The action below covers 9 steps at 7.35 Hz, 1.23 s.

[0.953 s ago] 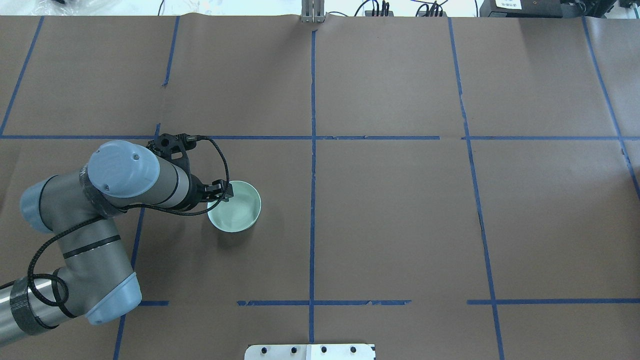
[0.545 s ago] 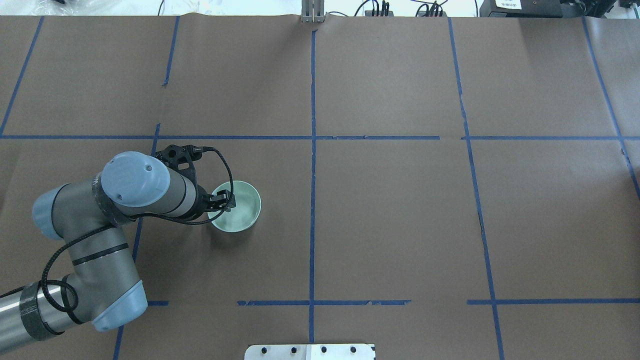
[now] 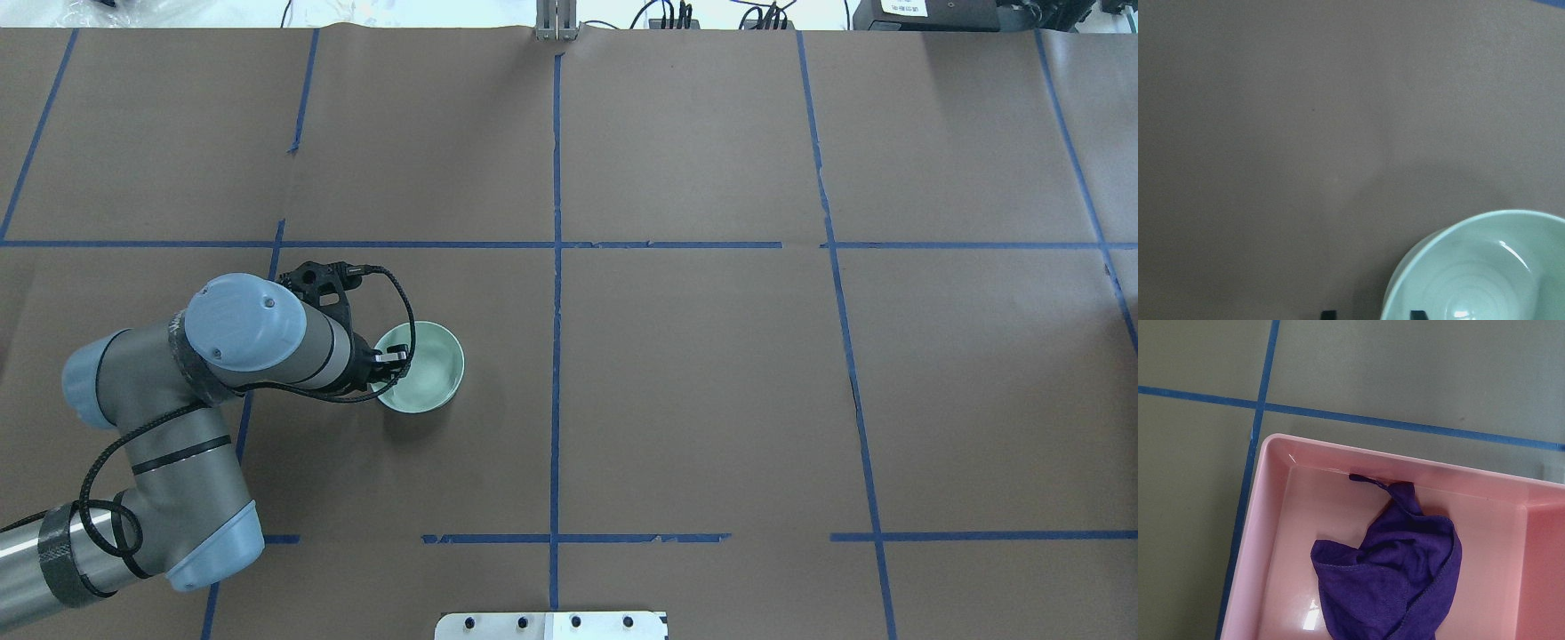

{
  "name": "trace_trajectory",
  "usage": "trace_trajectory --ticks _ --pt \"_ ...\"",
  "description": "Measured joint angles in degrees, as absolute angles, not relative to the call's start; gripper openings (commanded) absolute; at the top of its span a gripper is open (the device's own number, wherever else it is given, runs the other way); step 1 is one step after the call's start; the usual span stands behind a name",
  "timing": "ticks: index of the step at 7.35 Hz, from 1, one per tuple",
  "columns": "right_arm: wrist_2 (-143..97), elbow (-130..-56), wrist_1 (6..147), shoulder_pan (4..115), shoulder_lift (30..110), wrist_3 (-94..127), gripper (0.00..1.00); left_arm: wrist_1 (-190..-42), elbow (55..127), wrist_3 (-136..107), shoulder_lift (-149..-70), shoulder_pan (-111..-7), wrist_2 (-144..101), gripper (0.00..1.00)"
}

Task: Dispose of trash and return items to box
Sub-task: 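Grasp the rim of the pale green bowl with the left gripper, then lift the green bowl and carry it over the clear bin with the left gripper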

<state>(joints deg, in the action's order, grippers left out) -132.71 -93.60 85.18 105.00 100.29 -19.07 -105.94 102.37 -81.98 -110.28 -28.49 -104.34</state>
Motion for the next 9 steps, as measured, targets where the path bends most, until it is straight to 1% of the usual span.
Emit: trace_trajectory --ticks 2,5,7,9 --pt "-132.76 -93.63 85.17 104.16 100.28 -19.05 1.0 -103.85 105.34 -81.86 -110.37 -29.07 -104.72 0.0" --pt "-132.9 -93.71 85.15 102.77 100.28 -18.6 1.0 -93.01 113.72 -77.66 -110.53 -34.89 -105.41 0.0" --pt "-134.02 -95.27 85.13 100.12 100.23 -12.97 1.0 -90.28 115.38 -69.81 -110.08 -41.73 -108.42 0.0" --pt "-136.62 -98.38 85.14 95.2 100.18 -3.98 1.0 -89.75 115.54 -60.46 -107.77 -48.17 -110.66 0.0"
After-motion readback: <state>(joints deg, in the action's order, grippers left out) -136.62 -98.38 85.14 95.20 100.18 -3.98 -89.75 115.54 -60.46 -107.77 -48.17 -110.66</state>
